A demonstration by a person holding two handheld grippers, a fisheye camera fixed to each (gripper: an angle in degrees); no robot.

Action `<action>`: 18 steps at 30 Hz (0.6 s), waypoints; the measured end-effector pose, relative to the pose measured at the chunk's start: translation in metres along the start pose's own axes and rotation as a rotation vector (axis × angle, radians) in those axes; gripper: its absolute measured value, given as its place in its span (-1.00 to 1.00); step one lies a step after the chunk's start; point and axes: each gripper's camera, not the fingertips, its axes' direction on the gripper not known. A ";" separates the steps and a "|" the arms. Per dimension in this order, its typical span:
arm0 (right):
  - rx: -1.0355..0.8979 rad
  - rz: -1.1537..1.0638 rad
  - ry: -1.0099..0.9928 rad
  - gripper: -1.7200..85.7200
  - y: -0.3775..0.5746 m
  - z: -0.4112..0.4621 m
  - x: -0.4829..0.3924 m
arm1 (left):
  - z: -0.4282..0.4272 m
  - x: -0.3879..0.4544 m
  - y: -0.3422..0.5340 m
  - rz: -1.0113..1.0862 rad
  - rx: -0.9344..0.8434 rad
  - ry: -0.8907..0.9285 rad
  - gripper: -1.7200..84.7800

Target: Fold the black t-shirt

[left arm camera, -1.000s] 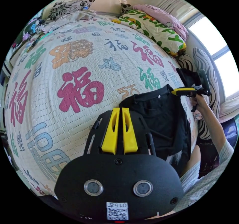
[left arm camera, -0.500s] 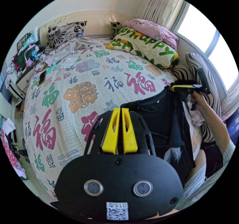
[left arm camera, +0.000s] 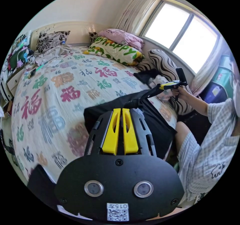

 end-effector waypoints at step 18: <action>-0.251 -0.049 0.216 -0.97 0.203 0.106 -0.145 | -0.103 0.135 0.261 -0.360 -0.093 -0.060 -0.96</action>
